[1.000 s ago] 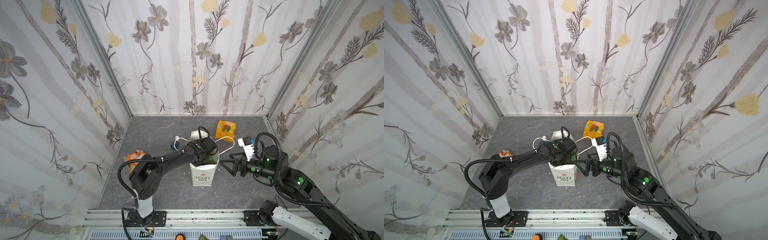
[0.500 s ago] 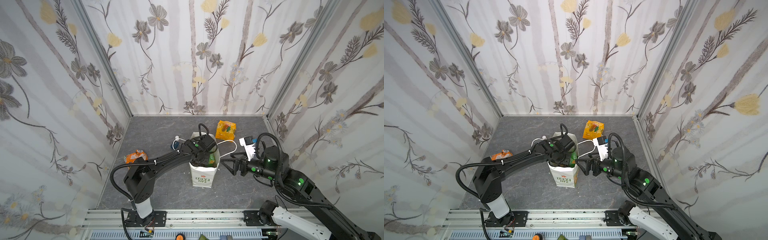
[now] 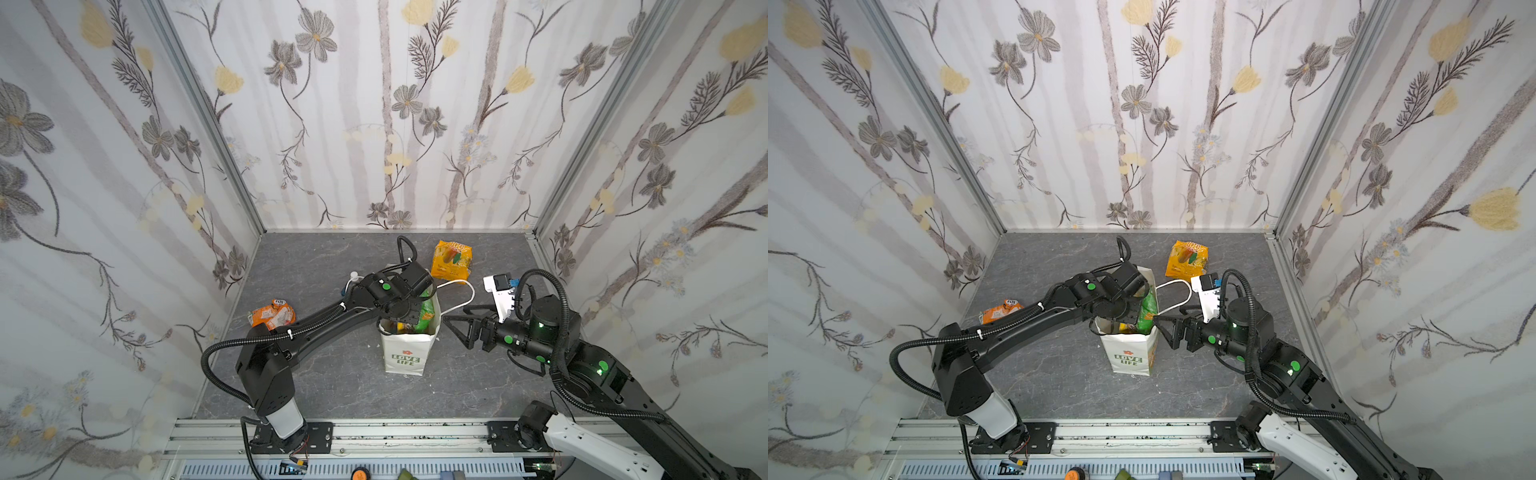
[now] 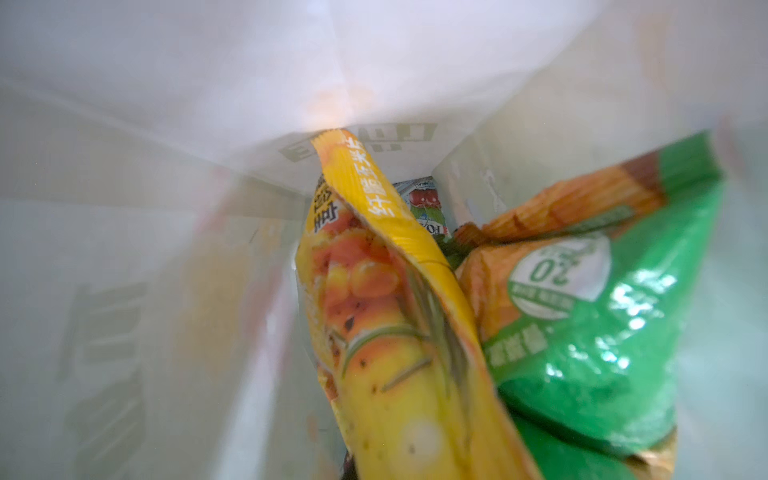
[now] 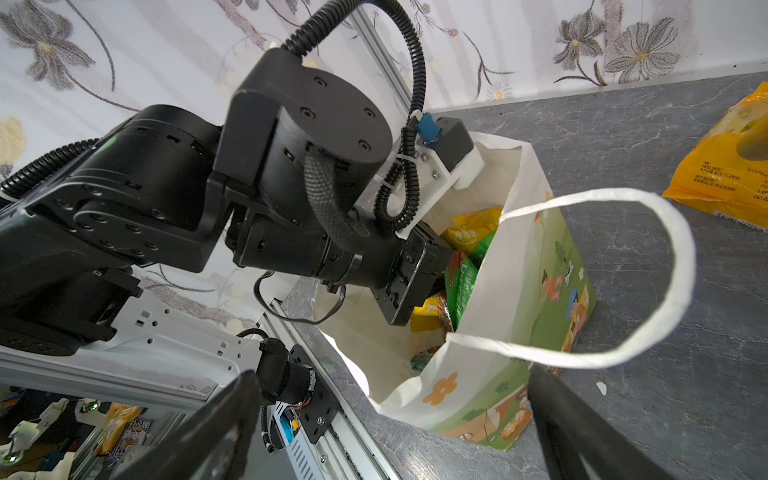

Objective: Take the snacks out of the paper bag
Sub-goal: 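Grasp the yellow chip bag and green snack packet inside with the left gripper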

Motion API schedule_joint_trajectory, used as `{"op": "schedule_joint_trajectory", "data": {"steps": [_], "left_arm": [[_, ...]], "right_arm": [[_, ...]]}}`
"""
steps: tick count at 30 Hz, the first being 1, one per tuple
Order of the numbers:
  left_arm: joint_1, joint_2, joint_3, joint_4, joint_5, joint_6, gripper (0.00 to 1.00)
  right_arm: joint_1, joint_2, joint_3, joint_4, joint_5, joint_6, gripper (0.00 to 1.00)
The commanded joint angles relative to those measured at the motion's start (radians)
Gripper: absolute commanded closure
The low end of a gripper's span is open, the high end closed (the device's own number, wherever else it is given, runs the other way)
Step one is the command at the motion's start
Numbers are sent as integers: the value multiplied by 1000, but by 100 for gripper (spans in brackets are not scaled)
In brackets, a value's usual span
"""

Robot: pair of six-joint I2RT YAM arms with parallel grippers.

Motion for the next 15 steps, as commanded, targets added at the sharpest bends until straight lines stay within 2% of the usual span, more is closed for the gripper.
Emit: {"op": "schedule_joint_trajectory", "data": {"steps": [1, 15], "left_arm": [[-4, -18, 31, -26, -44, 4, 100], [-15, -61, 110, -76, -95, 27, 100]], "right_arm": [[-6, -6, -8, 54, 8, 3, 0], [-53, -25, -6, 82, 12, 20, 1]]}}
